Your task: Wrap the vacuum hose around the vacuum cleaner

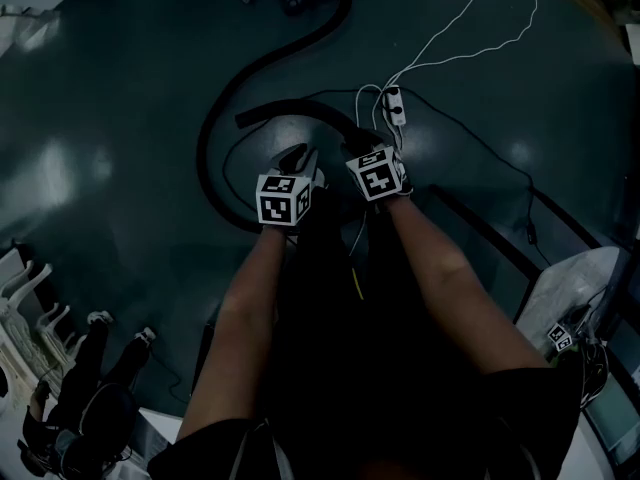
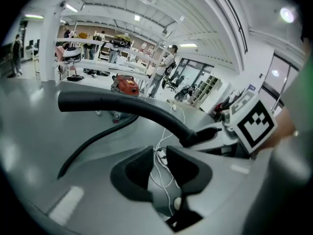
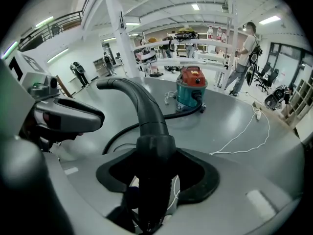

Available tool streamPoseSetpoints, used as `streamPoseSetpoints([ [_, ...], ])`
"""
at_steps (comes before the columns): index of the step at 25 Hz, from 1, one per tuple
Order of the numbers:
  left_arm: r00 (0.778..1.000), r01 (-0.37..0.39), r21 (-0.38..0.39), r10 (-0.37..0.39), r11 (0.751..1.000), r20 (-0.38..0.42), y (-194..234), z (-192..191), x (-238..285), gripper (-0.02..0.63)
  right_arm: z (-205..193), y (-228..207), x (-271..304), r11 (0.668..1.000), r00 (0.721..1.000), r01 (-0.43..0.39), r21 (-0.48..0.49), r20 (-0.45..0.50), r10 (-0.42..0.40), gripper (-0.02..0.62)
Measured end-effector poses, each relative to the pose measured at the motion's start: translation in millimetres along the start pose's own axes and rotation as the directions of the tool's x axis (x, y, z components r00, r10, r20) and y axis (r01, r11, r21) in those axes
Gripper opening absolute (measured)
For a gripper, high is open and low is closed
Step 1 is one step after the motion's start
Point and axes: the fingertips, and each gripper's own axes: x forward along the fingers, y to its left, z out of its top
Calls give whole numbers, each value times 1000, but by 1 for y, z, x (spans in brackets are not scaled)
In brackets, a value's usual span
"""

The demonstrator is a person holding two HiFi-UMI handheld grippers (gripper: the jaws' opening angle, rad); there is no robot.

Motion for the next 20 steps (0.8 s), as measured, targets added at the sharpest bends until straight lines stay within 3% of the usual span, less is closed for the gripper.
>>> streamPoseSetpoints([
  [7,999,-2,31,1,1000,41,-14,27,-22,89,13,10,-34,999,999,-3,-51,44,5,235],
  [11,997,-44,36,42,998,59,-19,43,-28,89,19,8,-46,999,998,-29,-30,54,30,235],
  [15,991,-82,-6,82,997,103,-33,59,-26,89,17,-8,-56,998,997,-47,-47,64,50,235],
  [20,989,-109,39,104,993,109,-52,66,-17,87,11,-25,-65,996,994,-64,-64,87,69,235],
])
